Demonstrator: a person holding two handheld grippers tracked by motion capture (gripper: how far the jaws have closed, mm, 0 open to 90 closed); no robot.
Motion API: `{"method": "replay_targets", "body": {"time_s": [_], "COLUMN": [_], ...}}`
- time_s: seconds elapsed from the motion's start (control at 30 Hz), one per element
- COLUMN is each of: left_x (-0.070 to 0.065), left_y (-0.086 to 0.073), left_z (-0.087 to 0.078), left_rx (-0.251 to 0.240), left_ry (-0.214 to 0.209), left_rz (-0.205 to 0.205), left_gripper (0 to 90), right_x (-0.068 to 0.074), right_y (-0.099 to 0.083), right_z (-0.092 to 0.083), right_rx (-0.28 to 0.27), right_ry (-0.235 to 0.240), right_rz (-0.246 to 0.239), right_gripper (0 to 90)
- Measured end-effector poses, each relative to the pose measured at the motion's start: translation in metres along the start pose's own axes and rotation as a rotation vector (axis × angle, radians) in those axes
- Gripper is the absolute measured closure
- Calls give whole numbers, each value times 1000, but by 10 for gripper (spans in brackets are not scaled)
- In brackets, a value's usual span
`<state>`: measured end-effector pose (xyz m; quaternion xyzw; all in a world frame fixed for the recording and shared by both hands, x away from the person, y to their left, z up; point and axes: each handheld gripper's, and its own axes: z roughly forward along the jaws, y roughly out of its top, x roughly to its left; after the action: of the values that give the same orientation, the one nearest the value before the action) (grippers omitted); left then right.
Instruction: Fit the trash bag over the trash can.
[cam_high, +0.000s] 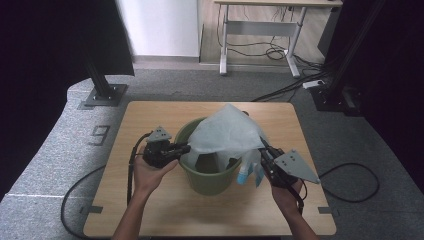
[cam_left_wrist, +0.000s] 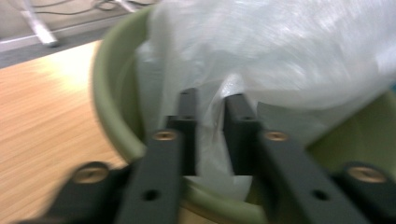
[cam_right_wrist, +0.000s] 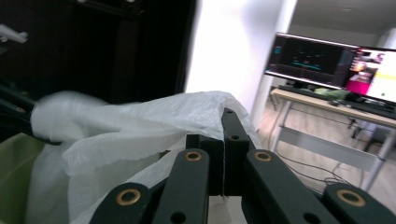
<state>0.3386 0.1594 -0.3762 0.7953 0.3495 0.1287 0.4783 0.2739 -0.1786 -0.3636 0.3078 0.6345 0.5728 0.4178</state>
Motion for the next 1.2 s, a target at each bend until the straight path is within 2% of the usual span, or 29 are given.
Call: {"method": "replay_targets", "body": {"time_s": [0.1,0.3,0.4,0.53,0.67,0.73,0.9,1.0,1.07,1.2], "left_x": [-8,-31,-40,-47,-49,-51,-52,-52,-53,-54], "left_y": [3,14,19,23,26,27,27,26,25,24], "left_z": [-9,-20,-21,-14,-3,2,12,14,15,15], "left_rx": [-39,-62,-69,-74,-72,-74,-43,-36,-41,-37], "left_ry": [-25,10,0,-14,-13,-16,-70,-113,-128,-123], "left_rz": [8,91,117,123,124,128,133,130,142,155], "left_gripper": [522,368,333,318,362,431,734,849,892,899], "right_x": [6,13,14,13,13,13,13,14,15,16], "right_y": [-3,-16,-18,-18,-19,-20,-21,-22,-22,-23], "right_z": [6,13,15,16,16,16,16,15,14,13], "right_rx": [38,87,105,115,117,120,125,121,116,117], "right_ry": [41,74,82,83,83,84,92,105,118,132], "right_rz": [-17,-13,-17,-17,-16,-15,-11,-4,-3,2], "right_gripper": [883,883,883,883,883,883,882,882,882,881]}}
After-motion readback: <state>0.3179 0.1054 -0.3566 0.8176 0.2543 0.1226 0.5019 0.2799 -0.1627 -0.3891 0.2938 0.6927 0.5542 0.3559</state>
